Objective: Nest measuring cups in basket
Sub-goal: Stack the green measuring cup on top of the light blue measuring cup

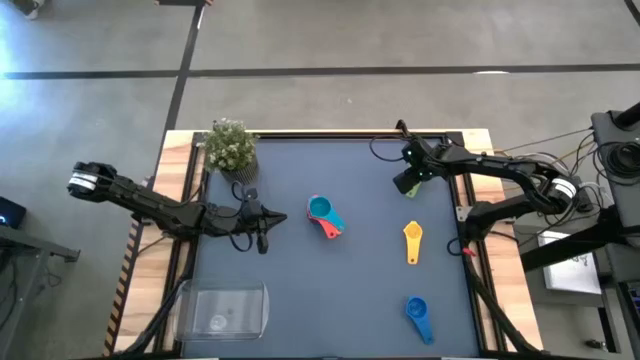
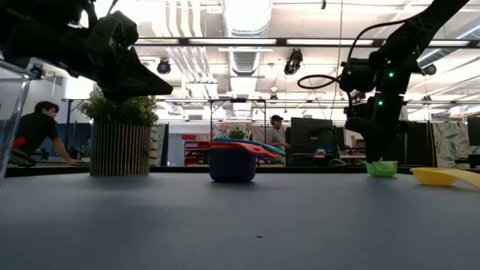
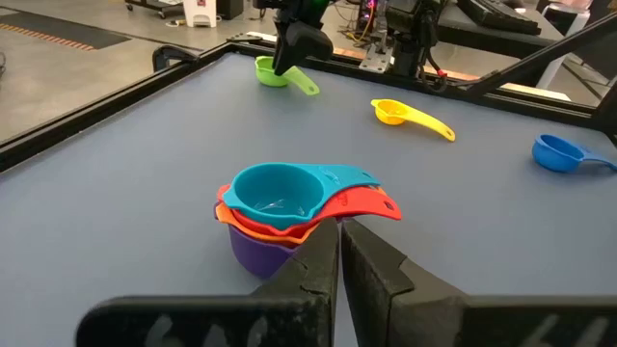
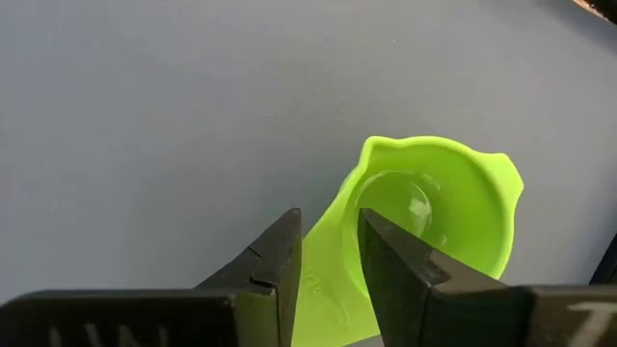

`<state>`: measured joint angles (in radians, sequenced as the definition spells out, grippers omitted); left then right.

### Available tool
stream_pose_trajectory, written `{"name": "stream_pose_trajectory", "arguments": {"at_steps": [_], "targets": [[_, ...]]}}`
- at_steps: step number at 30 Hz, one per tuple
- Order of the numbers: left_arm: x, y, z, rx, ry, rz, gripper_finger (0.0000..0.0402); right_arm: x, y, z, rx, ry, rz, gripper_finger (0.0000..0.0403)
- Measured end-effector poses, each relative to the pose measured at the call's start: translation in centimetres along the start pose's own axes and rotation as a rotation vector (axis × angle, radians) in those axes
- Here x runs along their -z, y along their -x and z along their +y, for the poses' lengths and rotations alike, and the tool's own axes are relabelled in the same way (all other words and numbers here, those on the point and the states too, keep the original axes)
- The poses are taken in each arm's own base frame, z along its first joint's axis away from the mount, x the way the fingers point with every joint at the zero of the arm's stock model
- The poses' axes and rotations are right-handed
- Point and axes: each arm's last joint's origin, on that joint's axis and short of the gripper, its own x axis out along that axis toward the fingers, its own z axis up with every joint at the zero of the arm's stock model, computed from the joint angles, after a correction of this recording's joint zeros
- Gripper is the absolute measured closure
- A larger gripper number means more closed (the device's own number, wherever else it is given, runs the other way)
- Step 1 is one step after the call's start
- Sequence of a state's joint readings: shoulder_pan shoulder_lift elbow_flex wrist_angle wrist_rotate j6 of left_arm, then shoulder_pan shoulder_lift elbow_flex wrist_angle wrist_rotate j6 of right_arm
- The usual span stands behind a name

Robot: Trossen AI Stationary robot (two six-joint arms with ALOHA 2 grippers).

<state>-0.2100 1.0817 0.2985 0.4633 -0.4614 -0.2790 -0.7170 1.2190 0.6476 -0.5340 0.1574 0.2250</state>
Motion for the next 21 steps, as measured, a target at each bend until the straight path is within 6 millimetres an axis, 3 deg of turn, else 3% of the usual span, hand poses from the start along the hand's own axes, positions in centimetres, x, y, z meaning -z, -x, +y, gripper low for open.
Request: {"name": "stream_pose_trajectory", "arguments": {"at_steps": [10,21], "targets": [[0.0,0.0,0.01,0.0,0.0,0.0,0.0402,0.0,0.0,0.0,0.001,0.036,-0.001,0.0387],[0.0,0.0,0.01,0.0,0.0,0.0,0.0402,-0.76,0.63,0.24,-0.006,0.069,-0.025,0.0394]]}}
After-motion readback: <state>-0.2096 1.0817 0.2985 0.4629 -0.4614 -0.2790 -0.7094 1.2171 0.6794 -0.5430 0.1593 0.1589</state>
